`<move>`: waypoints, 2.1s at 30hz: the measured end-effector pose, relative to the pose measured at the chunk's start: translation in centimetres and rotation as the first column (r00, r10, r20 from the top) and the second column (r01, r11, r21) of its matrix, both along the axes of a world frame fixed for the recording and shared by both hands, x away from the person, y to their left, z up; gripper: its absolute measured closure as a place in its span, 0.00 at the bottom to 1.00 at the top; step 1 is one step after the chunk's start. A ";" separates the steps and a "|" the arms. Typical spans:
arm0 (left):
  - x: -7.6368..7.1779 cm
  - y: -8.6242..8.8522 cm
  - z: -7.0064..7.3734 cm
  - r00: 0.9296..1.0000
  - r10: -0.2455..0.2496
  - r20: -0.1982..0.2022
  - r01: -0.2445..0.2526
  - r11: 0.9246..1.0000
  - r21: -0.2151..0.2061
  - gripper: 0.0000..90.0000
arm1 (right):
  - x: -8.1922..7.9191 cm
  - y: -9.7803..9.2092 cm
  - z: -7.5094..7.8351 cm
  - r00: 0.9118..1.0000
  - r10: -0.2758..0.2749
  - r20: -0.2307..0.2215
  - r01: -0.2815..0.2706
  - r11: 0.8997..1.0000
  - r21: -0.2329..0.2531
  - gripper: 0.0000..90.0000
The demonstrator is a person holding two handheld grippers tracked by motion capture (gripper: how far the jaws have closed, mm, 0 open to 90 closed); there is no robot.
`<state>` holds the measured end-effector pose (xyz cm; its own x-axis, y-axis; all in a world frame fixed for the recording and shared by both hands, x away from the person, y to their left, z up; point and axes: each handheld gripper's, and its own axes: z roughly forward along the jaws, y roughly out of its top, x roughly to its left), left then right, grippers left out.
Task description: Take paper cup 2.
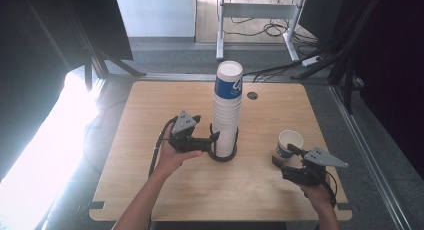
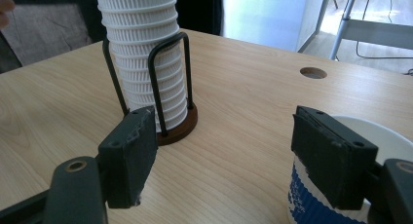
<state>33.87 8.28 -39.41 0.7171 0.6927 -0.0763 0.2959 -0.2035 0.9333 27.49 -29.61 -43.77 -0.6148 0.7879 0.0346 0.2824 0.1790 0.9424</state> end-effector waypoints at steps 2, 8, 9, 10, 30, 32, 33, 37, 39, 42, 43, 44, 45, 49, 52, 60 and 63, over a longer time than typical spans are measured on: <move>0.3 -0.2 0.2 1.000 -0.013 0.002 0.013 1.000 0.003 0.13 | 0.1 0.1 0.0 1.000 -0.001 0.000 0.001 1.000 -0.003 0.28; 1.3 -1.1 0.5 0.999 -0.035 -0.003 0.035 0.999 0.001 0.12 | 0.0 0.1 0.0 1.000 0.001 0.004 -0.001 1.000 -0.003 0.28; 1.5 -1.3 0.5 0.999 -0.039 -0.007 0.039 0.999 0.002 0.12 | 0.0 0.1 0.0 1.000 0.003 0.004 -0.003 1.000 -0.003 0.28; 1.7 -1.6 0.4 0.999 -0.039 -0.008 0.039 0.999 0.005 0.12 | 0.1 0.2 0.0 1.000 0.005 0.005 -0.005 1.000 -0.005 0.28; 3.1 -3.6 0.0 0.997 -0.063 0.039 0.062 0.997 0.037 0.15 | 1.2 1.2 0.3 0.997 0.080 -0.005 -0.080 0.997 0.002 0.28; 3.1 -3.5 0.0 0.997 -0.064 0.042 0.062 0.997 0.035 0.15 | 1.6 1.3 0.9 0.992 0.122 0.003 -0.122 0.992 0.032 0.29; 3.0 -3.5 0.0 0.997 -0.062 0.043 0.060 0.998 0.034 0.15 | 2.0 1.3 1.1 0.990 0.140 0.000 -0.140 0.989 0.046 0.29; 2.9 -3.5 0.0 0.997 -0.060 0.043 0.059 0.998 0.036 0.15 | 3.4 1.3 2.9 0.983 0.181 -0.004 -0.181 0.982 0.050 0.29; 2.9 -3.5 0.0 0.997 -0.059 0.042 0.058 0.998 0.036 0.15 | 4.0 1.3 4.1 0.980 0.197 0.000 -0.196 0.979 0.056 0.29; 2.8 -3.4 0.0 0.997 -0.059 0.044 0.057 0.998 0.035 0.15 | 4.6 1.6 5.8 0.975 0.220 0.008 -0.220 0.974 0.049 0.29; 2.8 -3.4 0.0 0.997 -0.057 0.045 0.056 0.998 0.038 0.15 | 4.8 1.7 6.3 0.974 0.226 0.013 -0.226 0.973 0.040 0.29; 2.8 -3.5 0.0 0.997 -0.058 0.043 0.056 0.998 0.040 0.15 | 5.0 1.9 6.8 0.973 0.231 0.016 -0.232 0.972 0.030 0.29; 2.7 -3.5 0.0 0.997 -0.059 0.043 0.057 0.998 0.042 0.15 | 5.1 2.1 7.3 0.971 0.237 0.017 -0.237 0.971 0.028 0.29; 2.7 -3.5 0.0 0.998 -0.055 0.044 0.053 0.998 0.043 0.15 | 5.6 2.9 8.9 0.965 0.262 0.032 -0.263 0.965 0.021 0.29; 2.7 -3.5 0.0 0.998 -0.055 0.043 0.053 0.998 0.042 0.15 | 5.8 3.5 9.8 0.960 0.279 0.035 -0.279 0.960 0.014 0.28; 2.6 -3.5 0.1 0.998 -0.054 0.041 0.052 0.998 0.043 0.15 | 6.5 4.7 12.0 0.948 0.316 0.046 -0.317 0.948 0.029 0.28; 2.6 -3.5 0.1 0.998 -0.054 0.040 0.052 0.998 0.044 0.15 | 6.7 4.8 12.5 0.945 0.322 0.053 -0.324 0.945 0.035 0.28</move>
